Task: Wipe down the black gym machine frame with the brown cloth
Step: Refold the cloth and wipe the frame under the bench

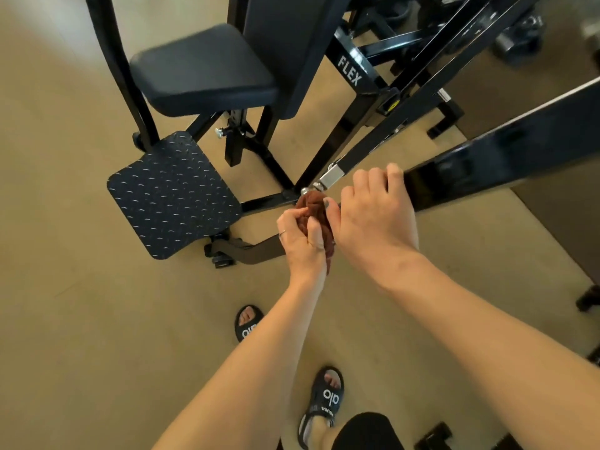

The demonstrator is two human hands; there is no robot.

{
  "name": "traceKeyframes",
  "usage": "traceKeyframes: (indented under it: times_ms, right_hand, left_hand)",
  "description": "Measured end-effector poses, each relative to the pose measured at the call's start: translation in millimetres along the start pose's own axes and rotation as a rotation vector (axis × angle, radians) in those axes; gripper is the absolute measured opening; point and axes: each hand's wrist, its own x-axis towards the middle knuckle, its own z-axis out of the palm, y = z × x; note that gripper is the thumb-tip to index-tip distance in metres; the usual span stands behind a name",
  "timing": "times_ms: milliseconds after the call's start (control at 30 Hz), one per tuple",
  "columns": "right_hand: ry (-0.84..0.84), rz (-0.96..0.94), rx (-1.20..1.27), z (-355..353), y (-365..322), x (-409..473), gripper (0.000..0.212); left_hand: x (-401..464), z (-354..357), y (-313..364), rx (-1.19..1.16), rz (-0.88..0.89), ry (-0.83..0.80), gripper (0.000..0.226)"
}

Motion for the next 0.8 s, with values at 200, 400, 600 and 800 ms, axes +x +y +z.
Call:
traceKeyframes:
  times_ms: [200, 400, 600, 800]
  right_hand:
    - [0.054, -0.207, 0.064, 50, -53, -3, 0.056]
    - [0.113, -0.29, -0.074, 104, -102, 6, 0.043]
    - [0.19, -0.232, -0.119, 139, -149, 33, 0.046]
    - [0.404, -0.055, -0.236, 178, -179, 44, 0.051]
  left_hand:
    - [9, 8, -52, -0.133, -0.125, 0.012, 0.021]
    - [29, 14, -125, -0.296, -0.219, -0.04, 0.007]
    - [40, 13, -185, -0.316, -0.201, -0.041, 0.014]
    - [51, 17, -278, -0.225, -0.163, 0.04, 0.018]
